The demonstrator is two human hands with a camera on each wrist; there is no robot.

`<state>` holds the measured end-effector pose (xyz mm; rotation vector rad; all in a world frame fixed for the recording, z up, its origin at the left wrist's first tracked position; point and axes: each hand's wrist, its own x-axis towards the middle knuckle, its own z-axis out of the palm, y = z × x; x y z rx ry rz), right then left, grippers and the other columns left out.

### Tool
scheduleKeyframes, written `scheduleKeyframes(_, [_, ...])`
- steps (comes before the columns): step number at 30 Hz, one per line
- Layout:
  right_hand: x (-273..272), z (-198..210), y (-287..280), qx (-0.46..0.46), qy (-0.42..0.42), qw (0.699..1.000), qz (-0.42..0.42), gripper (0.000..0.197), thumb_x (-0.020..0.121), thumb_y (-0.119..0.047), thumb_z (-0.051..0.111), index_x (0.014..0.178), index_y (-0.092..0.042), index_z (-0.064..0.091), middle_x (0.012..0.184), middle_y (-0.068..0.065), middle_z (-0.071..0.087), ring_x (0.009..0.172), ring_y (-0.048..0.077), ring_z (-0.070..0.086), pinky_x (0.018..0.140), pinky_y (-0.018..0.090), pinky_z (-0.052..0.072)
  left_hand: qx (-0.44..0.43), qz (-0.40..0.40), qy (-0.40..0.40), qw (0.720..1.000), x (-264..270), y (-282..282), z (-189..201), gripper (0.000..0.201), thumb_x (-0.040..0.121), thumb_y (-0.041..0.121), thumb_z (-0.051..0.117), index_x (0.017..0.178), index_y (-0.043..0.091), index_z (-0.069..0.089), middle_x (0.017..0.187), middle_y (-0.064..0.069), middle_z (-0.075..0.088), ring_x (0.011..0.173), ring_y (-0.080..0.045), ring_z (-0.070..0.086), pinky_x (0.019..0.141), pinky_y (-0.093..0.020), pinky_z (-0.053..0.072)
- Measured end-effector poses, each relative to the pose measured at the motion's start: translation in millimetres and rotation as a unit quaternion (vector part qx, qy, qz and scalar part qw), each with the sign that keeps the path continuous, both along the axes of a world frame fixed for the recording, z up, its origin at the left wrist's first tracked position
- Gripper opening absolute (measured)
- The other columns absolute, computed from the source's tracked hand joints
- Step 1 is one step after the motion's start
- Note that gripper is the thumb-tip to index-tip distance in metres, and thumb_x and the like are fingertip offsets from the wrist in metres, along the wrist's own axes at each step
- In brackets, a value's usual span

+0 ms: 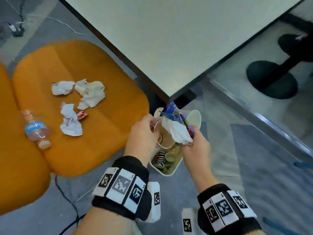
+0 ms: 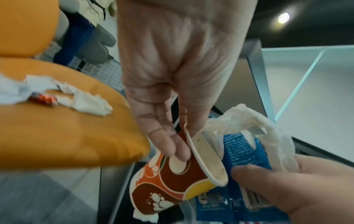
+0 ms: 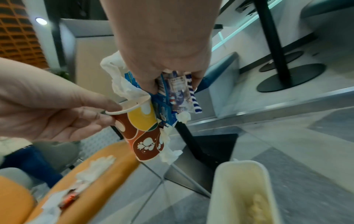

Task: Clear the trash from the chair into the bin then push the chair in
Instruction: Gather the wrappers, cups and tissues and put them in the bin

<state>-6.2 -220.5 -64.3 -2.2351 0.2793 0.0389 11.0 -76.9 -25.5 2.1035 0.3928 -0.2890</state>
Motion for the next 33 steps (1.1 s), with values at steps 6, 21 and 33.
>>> scheduleKeyframes(6, [-22, -85, -57, 0.014, 0.117, 0.991, -0.067, 0.031, 0.077, -0.026, 0.060, 0.107, -0.034, 0.055, 0.089, -0.001, 0.071, 0.082, 0.028, 0.064, 0.069, 0.038, 0.053, -0.018, -0.026, 0.098, 0.995, -17, -60, -91, 0.025, 0.086, 0.012, 0.058, 0.074, 0.033, 0.051, 0.094, -0.006, 0.067, 0.079, -0.034, 0.070, 0.072, -0.053, 0.060])
scheduleKeyframes(21, [23, -248, -38, -0.347, 0.114, 0.897, 0.247, 0.052, 0.082, -0.019, 0.061, 0.130, -0.016, 0.041, 0.130, 0.007, 0.052, 0.121, 0.031, 0.044, 0.102, 0.041, 0.031, -0.011, 0.008, 0.188, 0.982, -1, -54, -278, 0.026, 0.089, -0.004, 0.051, 0.076, 0.018, 0.052, 0.079, -0.001, 0.060, 0.080, -0.024, 0.060, 0.074, -0.039, 0.054])
scheduleKeyframes(33, [9, -88, 9, -0.321, 0.065, 0.912, 0.248, 0.051, 0.061, -0.018, 0.080, 0.110, -0.015, 0.065, 0.105, 0.011, 0.068, 0.088, 0.034, 0.066, 0.073, 0.045, 0.055, 0.136, 0.066, 0.112, 0.982, -14, 8, -92, 0.014, 0.094, 0.026, 0.047, 0.106, 0.026, 0.055, 0.103, 0.000, 0.065, 0.096, -0.029, 0.062, 0.080, -0.038, 0.051])
